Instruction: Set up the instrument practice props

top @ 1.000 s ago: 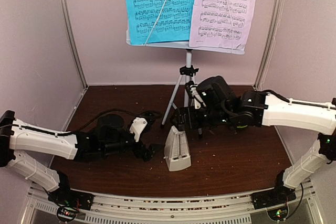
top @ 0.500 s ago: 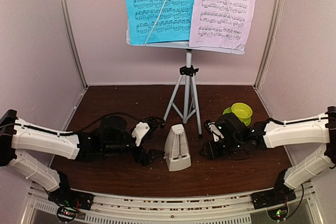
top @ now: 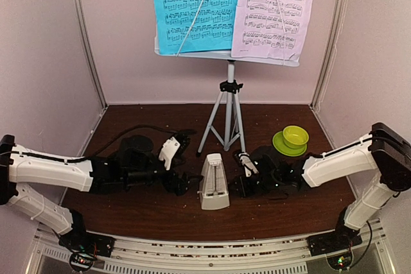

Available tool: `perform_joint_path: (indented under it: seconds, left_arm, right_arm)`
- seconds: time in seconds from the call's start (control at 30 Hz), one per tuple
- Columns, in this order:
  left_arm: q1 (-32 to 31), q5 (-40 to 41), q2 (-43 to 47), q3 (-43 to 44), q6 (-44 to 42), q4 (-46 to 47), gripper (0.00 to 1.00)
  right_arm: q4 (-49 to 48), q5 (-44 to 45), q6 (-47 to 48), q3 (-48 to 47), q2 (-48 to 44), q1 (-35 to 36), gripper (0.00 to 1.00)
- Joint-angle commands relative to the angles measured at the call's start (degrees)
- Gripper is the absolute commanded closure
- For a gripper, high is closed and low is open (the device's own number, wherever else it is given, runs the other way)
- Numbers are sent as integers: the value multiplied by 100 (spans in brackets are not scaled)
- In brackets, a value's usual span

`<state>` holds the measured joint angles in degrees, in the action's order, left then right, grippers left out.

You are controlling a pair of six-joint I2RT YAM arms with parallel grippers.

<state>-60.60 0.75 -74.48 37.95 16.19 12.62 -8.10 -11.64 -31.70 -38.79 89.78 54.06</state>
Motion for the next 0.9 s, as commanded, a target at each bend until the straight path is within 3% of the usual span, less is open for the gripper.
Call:
perform_joint_path:
  seconds: [0.0,0.27,0.5,0.7,0.87]
  left_arm:
    - [-93,519,275,408,662,-149,10]
    - [-486,1351,308,886,1007,-689,10]
    - [-696,2360,-66,1355,1517,-1753,9]
    - [-708,2404,-198,1165,1666,-1684,14]
    - [-708,2293,-618,1365,1677,-1987,17]
  right_arm:
    - [-797,-169,-215,-50,45,260,72]
    - [-882,-258,-205,-558,296,702,70]
    - [-717,52,-317,-759,188,835,68]
    - [-468,511,-276,-528,-403,808,62]
    - [280,1019,-317,-671,-544,754,57]
